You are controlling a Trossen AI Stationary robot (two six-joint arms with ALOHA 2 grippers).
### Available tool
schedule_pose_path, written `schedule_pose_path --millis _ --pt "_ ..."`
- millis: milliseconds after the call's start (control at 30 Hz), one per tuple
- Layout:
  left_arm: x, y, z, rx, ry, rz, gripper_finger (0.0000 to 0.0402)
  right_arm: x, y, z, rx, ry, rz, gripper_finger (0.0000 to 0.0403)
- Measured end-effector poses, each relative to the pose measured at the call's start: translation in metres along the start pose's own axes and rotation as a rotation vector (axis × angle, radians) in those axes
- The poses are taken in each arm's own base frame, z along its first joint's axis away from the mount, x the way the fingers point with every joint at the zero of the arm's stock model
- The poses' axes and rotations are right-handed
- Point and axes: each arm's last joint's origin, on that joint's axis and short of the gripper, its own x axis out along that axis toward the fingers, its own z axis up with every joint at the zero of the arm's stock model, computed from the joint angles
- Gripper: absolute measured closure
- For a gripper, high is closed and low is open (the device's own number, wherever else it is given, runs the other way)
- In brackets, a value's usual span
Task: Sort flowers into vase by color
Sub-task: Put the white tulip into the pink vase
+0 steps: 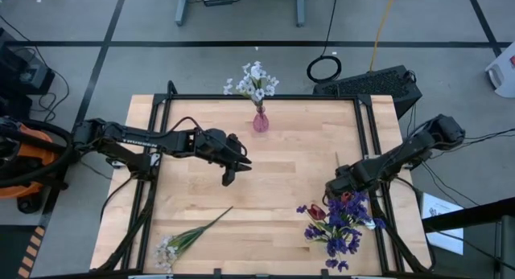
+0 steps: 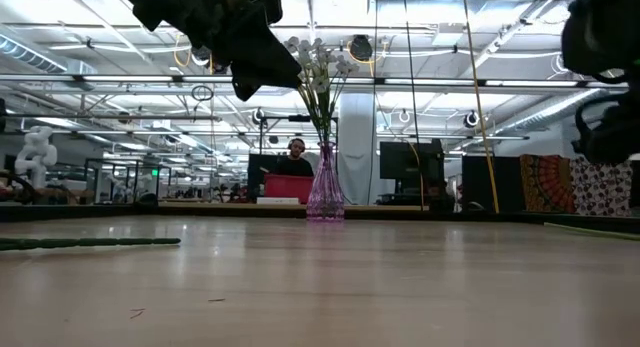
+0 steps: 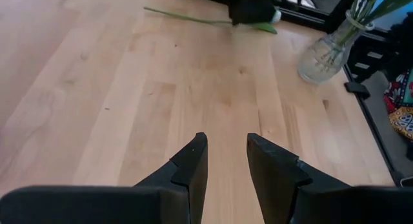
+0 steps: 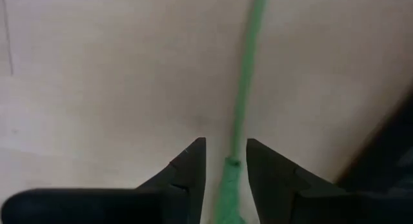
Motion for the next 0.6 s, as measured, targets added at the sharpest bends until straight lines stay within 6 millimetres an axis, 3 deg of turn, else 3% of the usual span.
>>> schedule_pose_path --millis 167,333,600 --pt "0.000 0.002 0.001 -0.024 -0.012 0.006 0.0289 0.012 0.001 -0.003 0.000 -0.003 0.073 0.0324" --pt "-0.001 0.003 0.002 -0.031 -0.012 0.008 0.0288 0.011 0.001 -0.002 -0.061 -0.056 0.079 0.0392" --pt "-0.001 0.006 0.003 -0.029 -0.048 0.113 0.0288 -0.011 0.017 0.020 -0.036 -0.424 0.325 0.0400"
